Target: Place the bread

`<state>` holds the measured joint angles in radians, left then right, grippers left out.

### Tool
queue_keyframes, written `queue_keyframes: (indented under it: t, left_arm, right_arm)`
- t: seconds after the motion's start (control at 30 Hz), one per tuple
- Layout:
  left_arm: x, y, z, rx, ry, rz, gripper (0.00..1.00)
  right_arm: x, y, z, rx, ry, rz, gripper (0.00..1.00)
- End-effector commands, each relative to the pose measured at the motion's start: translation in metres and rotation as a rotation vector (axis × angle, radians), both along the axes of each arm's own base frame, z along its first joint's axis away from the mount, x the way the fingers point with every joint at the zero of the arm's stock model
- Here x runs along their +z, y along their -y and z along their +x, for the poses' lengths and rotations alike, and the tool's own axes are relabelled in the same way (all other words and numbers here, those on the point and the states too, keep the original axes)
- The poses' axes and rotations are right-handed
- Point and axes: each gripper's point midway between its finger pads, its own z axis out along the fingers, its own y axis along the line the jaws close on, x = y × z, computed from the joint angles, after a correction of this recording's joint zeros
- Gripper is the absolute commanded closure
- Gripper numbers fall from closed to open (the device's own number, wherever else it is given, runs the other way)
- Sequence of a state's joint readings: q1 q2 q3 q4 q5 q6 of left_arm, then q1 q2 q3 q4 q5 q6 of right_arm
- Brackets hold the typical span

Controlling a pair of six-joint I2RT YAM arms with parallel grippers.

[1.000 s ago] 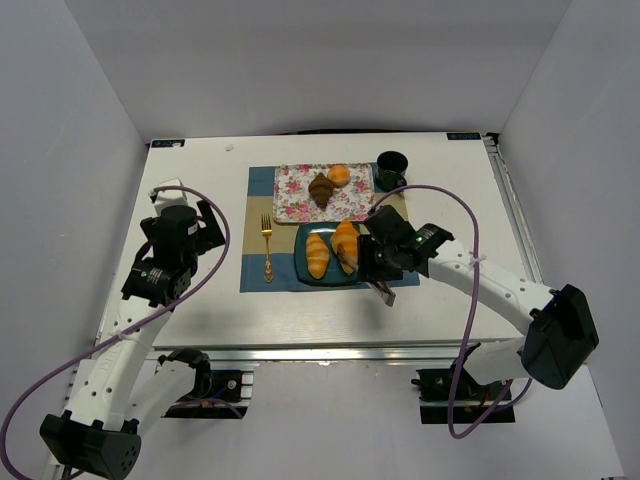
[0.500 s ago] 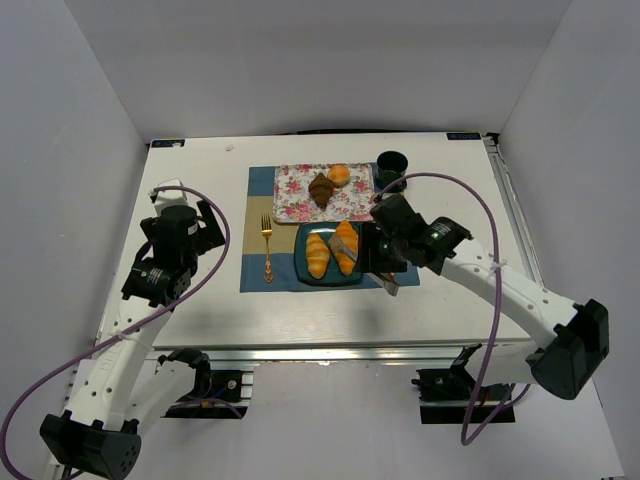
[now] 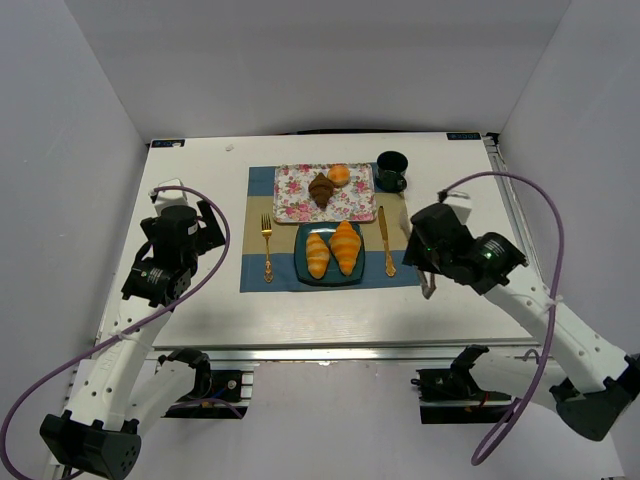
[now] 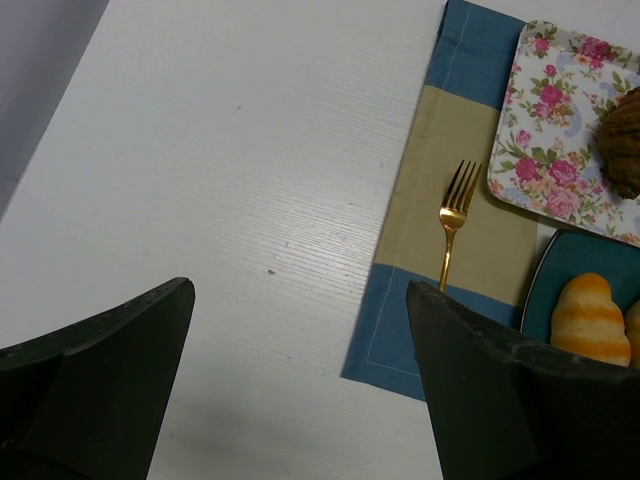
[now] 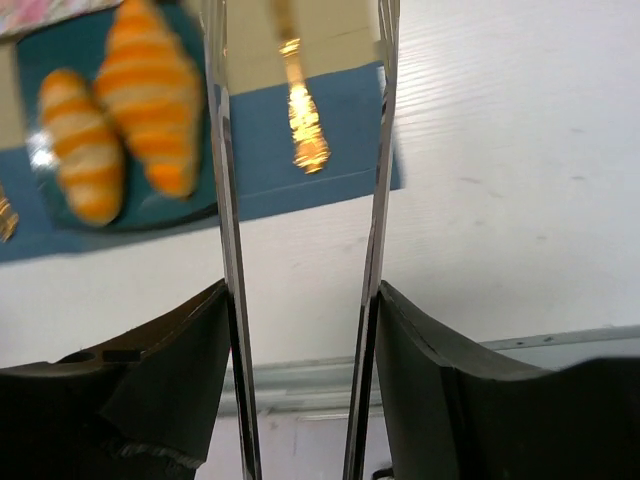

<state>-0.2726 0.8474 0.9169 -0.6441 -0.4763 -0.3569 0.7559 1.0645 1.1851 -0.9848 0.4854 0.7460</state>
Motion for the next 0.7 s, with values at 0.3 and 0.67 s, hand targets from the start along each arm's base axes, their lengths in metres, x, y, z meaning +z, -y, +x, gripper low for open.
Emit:
queue_keyframes:
  t: [0.3, 0.67]
  left_arm:
    - [0.011, 0.006, 0.0, -0.025, 0.032, -0.029, 0.02]
    - [0.014, 0.003, -0.002, -0.017, 0.041, -0.017, 0.02]
  right_arm:
    - [-0.097, 0.135, 0.038, -0.388, -0.013, -0.089, 0.38]
    - [-0.17, 0.138, 0.074, -0.359, -0.166, -0.12, 0.37]
